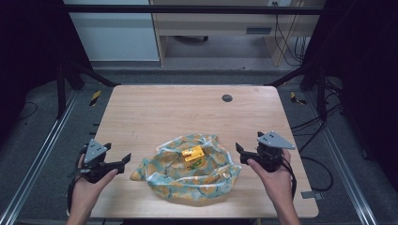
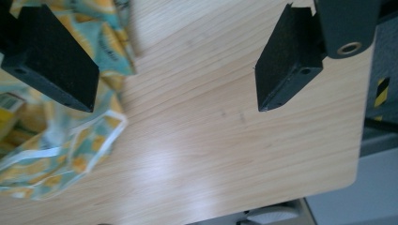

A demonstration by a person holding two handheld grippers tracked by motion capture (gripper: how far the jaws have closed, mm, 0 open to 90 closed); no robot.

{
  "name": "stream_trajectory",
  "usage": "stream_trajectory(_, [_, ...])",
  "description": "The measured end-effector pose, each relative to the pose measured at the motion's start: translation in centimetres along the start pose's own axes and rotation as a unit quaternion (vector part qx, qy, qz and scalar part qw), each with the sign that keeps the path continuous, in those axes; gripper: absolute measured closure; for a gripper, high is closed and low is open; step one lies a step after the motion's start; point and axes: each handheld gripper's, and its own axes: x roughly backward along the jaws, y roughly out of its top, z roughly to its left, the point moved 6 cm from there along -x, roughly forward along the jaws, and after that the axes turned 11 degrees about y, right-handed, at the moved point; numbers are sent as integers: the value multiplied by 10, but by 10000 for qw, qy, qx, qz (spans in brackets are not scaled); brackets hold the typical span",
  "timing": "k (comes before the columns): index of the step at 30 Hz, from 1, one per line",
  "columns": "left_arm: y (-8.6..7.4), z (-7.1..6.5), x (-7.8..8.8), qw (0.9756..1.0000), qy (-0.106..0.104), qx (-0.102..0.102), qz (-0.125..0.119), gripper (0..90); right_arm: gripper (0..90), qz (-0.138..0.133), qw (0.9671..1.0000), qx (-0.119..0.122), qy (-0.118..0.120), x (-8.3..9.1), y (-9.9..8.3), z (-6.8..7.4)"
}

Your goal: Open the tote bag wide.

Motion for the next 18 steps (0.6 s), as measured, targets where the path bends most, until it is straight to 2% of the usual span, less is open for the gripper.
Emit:
stream_trajectory(1, [-3, 7, -1, 9999, 59, 73, 48, 126, 112, 11, 10000, -54, -45, 0, -1, -5])
stream_trajectory(4, [-12, 19, -4, 9996, 185, 59, 184, 104, 96, 54, 9996, -241, -134, -1, -7, -17])
stream_trajectory(6, [-19, 25, -5, 9994, 198, 139, 250, 86, 83, 151, 9992, -318, -196, -2, -15, -24])
stream_trajectory(9, [-30, 29, -7, 9990, 214, 150, 372, 73, 83, 266, 9980, -483, -322, -4, -32, -35])
stream_trajectory(12, [-42, 27, -9, 9983, 187, 239, 501, 71, 104, 472, 9962, -536, -497, -6, -55, -44])
stream_trajectory(13, [-43, 26, -9, 9982, 174, 223, 522, 69, 110, 660, 9950, -541, -515, -6, -65, -45])
stream_trajectory(16, [-41, 20, -11, 9985, 98, 123, 516, 58, 116, 933, 9931, -523, -482, -7, -80, -44])
stream_trajectory(18, [-40, 17, -13, 9986, 87, 36, 526, 57, 119, 980, 9926, -503, -508, -6, -84, -45])
